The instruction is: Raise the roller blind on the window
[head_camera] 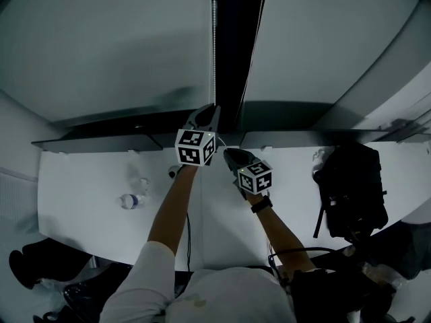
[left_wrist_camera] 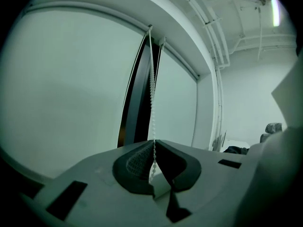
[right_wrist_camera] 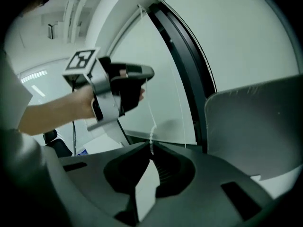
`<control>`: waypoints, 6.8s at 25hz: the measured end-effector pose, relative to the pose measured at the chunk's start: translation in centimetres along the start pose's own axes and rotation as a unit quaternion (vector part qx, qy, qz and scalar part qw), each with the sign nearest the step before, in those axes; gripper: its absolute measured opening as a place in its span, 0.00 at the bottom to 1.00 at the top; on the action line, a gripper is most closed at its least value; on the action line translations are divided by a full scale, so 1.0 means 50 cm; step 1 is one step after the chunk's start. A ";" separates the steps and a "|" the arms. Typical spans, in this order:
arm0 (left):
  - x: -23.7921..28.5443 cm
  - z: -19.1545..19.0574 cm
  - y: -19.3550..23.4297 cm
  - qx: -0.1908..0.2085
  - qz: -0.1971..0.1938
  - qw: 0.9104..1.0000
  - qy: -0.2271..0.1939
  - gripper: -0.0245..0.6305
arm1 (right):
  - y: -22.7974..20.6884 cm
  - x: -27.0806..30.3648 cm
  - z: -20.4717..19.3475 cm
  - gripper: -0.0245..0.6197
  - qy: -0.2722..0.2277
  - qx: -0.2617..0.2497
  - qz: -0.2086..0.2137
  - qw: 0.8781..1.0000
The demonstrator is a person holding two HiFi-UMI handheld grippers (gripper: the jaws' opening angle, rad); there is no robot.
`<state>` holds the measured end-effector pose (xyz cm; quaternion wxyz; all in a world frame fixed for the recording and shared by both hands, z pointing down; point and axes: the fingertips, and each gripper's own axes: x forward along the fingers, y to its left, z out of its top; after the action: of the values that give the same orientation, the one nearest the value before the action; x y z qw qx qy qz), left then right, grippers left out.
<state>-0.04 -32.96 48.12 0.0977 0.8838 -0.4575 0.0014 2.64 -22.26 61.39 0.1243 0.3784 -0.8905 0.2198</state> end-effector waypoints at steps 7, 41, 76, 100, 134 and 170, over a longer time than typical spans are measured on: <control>-0.014 -0.092 0.009 -0.027 0.005 1.000 0.003 0.05 | 0.000 -0.092 0.100 0.05 -0.053 -0.016 -0.007 0.998; -0.102 -0.294 -0.040 0.017 0.039 0.998 0.039 0.05 | 0.066 -0.023 0.700 0.22 -0.219 -0.064 0.113 0.967; -0.289 -0.527 -0.074 -0.089 -0.020 0.975 0.200 0.13 | 0.083 -0.073 0.721 0.05 -0.299 -0.057 0.080 0.949; -0.196 0.073 0.057 -0.077 -0.047 0.995 -0.035 0.32 | 0.079 0.017 0.342 0.05 -0.197 -0.031 0.046 0.979; -0.022 0.346 -0.026 0.020 -0.112 0.992 -0.056 0.31 | 0.089 0.066 -0.184 0.05 0.055 -0.018 0.034 0.998; -0.122 0.009 -0.035 0.074 0.023 0.995 -0.067 0.05 | 0.098 -0.147 0.168 0.05 -0.133 -0.016 0.036 0.990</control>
<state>-2.23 -27.12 46.83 0.0010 0.8760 -0.4819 -0.0216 3.63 -18.77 49.78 0.0030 0.3698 -0.9156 0.1577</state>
